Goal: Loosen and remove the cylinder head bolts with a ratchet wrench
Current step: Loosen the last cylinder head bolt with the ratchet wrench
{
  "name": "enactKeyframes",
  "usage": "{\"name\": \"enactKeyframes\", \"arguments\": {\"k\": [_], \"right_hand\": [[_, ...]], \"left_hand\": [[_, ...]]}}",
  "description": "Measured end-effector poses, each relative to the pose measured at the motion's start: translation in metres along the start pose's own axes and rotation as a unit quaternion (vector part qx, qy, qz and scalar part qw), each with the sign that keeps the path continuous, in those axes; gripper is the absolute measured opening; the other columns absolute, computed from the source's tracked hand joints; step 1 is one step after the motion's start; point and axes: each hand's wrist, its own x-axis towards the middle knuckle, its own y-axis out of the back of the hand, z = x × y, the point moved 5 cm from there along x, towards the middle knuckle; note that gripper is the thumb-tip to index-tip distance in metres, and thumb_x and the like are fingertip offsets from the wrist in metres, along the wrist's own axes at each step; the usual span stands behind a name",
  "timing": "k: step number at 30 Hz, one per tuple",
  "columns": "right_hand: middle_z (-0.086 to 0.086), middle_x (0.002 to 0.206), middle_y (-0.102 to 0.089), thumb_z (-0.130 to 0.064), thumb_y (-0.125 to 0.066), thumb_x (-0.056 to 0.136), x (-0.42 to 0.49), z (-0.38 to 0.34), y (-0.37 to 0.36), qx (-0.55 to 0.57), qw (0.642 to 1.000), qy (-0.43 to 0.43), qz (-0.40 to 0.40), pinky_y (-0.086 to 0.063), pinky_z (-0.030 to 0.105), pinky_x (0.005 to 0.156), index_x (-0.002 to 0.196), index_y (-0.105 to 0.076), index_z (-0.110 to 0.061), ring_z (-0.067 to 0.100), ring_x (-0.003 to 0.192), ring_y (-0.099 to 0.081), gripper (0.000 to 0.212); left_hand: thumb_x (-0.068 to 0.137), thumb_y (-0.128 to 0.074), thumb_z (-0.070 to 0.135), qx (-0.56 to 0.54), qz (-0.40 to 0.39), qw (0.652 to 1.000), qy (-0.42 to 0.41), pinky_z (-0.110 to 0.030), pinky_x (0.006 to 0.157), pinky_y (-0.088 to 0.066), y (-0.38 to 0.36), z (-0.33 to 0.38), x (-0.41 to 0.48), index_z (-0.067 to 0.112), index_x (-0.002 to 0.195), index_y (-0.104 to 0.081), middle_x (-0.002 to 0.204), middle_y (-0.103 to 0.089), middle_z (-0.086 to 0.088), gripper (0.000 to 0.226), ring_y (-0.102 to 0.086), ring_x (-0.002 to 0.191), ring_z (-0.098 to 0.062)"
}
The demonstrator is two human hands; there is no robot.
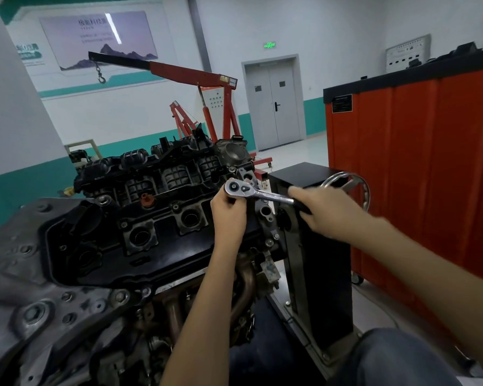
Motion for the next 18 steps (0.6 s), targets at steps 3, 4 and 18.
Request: {"name": "enactKeyframes", "arguments": {"k": [3,4,18], "right_hand": [[0.001,0.076,-0.057,-0.012,-0.057,0.087,-0.041,-0.041,-0.035,0.239,0.964,-0.119,0.007,-0.047,0.031,0.055,0.103,-0.044,-0.018,0.023,0.067,-0.06,0.021],[0.004,0.073,-0.056,-0.01,-0.057,0.086,-0.048,-0.062,-0.045,0.314,0.938,-0.145,0.013,-0.049,0.037,0.056,0.102,-0.044,-0.017,0.025,0.064,-0.058,0.022],[-0.005,0.076,-0.053,-0.018,-0.052,0.092,0.011,0.021,0.008,-0.032,0.998,0.018,-0.055,-0.033,0.017,0.052,0.11,-0.045,-0.021,0.015,0.068,-0.056,0.02]], "left_hand": [[0.093,-0.063,0.015,-0.003,0.013,1.0,-0.005,-0.013,0.06,-0.038,-0.006,-0.004,0.0,0.038,0.055,-0.055,0.054,-0.051,0.019,0.044,-0.043,0.057,0.004],[0.092,-0.064,0.017,-0.007,0.014,1.0,-0.002,-0.012,0.06,-0.037,-0.008,-0.004,0.0,0.038,0.053,-0.052,0.053,-0.048,0.019,0.046,-0.04,0.056,0.004],[0.089,-0.054,-0.001,0.028,-0.065,0.997,-0.01,-0.005,0.061,-0.038,-0.006,0.005,0.003,0.035,0.064,-0.063,0.059,-0.06,0.023,0.044,-0.051,0.059,0.009]]}}
